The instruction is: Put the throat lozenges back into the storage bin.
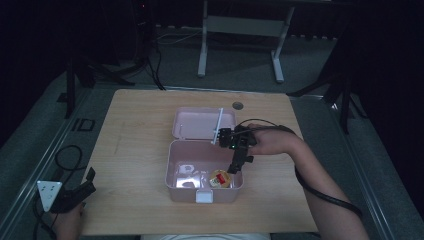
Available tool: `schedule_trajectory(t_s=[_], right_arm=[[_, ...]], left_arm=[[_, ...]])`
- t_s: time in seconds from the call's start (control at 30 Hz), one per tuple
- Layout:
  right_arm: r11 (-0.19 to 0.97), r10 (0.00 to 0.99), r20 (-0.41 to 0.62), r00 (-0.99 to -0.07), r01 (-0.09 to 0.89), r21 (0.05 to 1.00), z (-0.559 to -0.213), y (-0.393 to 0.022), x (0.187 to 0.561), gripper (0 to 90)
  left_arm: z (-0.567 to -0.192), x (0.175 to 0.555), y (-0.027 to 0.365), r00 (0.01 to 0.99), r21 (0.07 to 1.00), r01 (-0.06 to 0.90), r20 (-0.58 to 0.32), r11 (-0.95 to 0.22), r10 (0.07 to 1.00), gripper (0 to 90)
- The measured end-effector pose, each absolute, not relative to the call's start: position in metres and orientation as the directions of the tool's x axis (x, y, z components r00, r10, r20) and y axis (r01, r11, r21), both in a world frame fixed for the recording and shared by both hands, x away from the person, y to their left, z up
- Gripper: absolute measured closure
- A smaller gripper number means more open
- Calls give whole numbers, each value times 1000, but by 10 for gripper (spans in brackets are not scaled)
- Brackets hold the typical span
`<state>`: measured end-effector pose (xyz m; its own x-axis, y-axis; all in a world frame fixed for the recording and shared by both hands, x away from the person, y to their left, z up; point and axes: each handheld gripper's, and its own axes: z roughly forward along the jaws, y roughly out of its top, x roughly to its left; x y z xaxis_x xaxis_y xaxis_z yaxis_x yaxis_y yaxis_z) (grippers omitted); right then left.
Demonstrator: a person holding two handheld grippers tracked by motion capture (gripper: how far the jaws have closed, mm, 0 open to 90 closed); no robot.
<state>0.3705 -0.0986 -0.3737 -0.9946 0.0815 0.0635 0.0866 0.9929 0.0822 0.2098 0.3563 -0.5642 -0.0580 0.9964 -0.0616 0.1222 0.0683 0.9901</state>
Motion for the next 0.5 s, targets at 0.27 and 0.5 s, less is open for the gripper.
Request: schedule_trajectory(t_s=[0.27,0.5], right_arm=[[982,135,52,-989,141,122,-362,-136,372,134],[968,194,49,-980,199,155,-373,-174,377,128]], left_arm=[[-564,210,356,-60,990,123,-60,67,996,24],[-564,210,356,-62,990,126,-58,65,996,24]])
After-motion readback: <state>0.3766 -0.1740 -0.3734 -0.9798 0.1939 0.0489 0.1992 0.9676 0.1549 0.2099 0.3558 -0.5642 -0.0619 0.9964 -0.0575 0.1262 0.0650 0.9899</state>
